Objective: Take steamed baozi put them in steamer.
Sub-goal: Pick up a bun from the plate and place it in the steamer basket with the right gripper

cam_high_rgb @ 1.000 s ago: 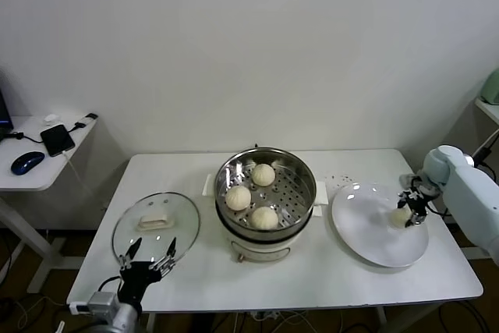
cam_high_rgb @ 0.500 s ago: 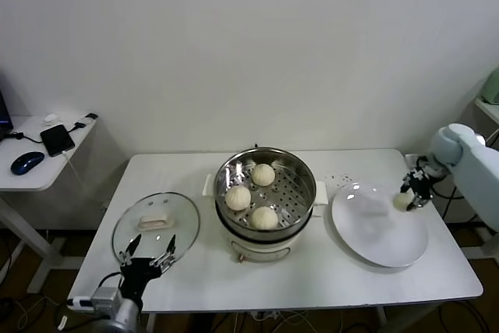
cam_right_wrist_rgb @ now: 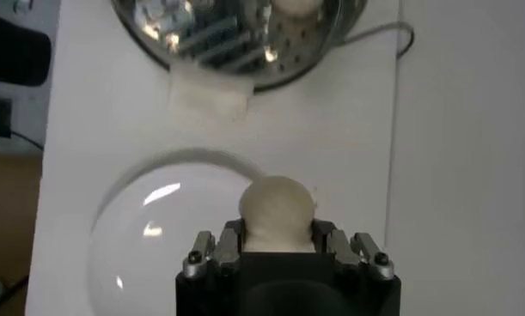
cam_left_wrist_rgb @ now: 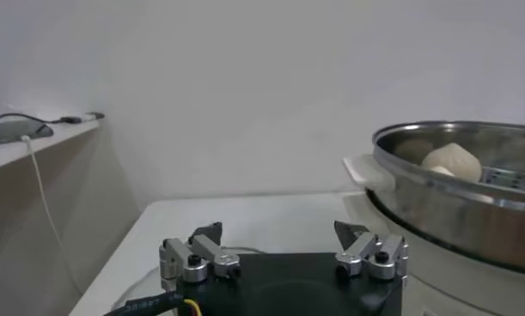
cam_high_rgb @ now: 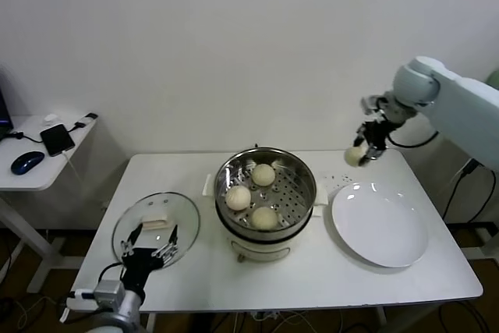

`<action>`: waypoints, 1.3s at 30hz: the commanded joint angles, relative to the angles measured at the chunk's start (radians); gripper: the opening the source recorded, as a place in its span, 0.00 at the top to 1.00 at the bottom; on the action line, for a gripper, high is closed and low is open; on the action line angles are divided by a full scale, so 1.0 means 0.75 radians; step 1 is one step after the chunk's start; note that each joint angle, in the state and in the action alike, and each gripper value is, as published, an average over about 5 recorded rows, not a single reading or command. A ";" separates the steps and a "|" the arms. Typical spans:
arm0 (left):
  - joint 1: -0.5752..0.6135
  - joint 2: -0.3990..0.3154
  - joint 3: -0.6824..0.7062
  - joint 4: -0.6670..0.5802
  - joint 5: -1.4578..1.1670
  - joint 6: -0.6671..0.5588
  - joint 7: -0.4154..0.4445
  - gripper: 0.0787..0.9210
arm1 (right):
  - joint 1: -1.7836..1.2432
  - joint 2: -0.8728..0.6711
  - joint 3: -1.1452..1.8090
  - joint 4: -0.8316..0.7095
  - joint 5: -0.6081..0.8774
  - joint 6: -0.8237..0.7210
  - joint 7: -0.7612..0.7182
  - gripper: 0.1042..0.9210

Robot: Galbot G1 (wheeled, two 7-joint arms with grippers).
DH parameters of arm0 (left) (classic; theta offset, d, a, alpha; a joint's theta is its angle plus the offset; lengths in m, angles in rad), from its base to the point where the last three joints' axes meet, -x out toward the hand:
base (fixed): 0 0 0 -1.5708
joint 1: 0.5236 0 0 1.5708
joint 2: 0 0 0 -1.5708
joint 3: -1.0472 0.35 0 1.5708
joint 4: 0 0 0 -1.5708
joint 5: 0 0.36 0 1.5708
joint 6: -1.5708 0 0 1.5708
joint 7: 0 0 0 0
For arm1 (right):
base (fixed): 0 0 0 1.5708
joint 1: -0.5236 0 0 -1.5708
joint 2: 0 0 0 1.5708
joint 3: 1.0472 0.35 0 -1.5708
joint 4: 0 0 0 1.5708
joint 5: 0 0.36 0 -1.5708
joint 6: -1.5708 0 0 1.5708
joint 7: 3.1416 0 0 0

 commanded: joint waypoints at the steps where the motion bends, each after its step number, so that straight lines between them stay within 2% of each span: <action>1: -0.001 0.002 0.004 -0.013 0.030 -0.016 -0.018 0.12 | 0.318 0.260 -0.373 0.160 0.466 -0.273 0.099 0.47; 6: 0.009 0.002 -0.003 -0.029 0.040 -0.025 -0.026 0.12 | 0.265 0.360 -0.383 0.142 0.452 -0.315 0.120 0.47; 16: 0.022 -0.002 -0.003 -0.051 0.034 -0.021 -0.025 0.12 | 0.019 0.472 -0.289 0.031 0.222 -0.359 0.147 0.47; 26: 0.017 -0.009 -0.002 -0.042 0.030 -0.015 -0.027 0.12 | -0.166 0.482 -0.172 -0.040 0.009 -0.365 0.175 0.47; 34: 0.013 -0.011 -0.006 -0.035 0.015 -0.009 -0.025 0.12 | -0.224 0.499 -0.093 -0.078 -0.036 -0.366 0.186 0.47; 37: 0.010 -0.014 -0.003 -0.030 0.017 -0.011 -0.026 0.12 | -0.222 0.490 -0.094 -0.074 -0.039 -0.364 0.185 0.43; 39: 0.009 -0.016 -0.003 -0.025 0.018 -0.011 -0.026 0.12 | -0.218 0.476 -0.096 -0.064 -0.038 -0.364 0.188 0.37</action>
